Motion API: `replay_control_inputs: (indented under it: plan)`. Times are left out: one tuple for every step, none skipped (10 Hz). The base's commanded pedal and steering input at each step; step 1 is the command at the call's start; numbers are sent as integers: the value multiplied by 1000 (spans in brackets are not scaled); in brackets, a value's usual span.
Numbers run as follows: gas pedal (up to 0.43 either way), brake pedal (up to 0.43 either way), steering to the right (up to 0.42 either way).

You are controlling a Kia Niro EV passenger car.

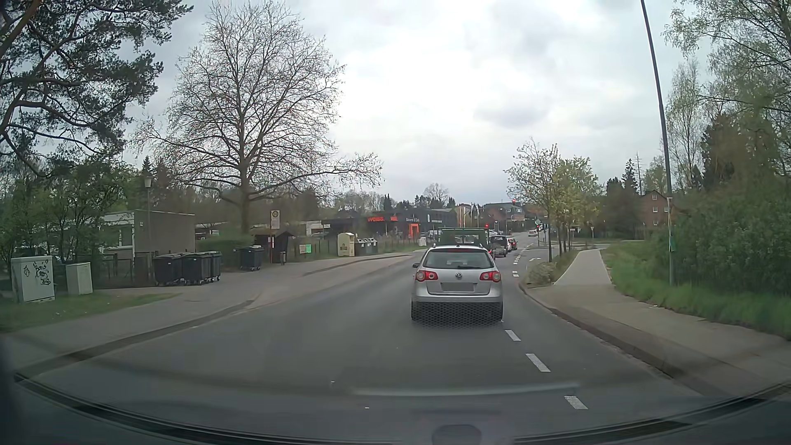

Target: Follow the waypoints while adhering to traffic rules and regulations

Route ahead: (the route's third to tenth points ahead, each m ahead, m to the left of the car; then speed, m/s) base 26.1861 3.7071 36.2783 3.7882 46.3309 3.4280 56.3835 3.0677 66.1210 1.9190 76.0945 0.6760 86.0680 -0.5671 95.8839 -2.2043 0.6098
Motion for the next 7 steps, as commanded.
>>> replay_control_inputs:
  plan:
    - [0,0,10]
    - [0,0,10]
    - [0,0,10]
    - [0,0,10]
    - [0,30,10]
    - [0,67,10]
    - [0,85,10]
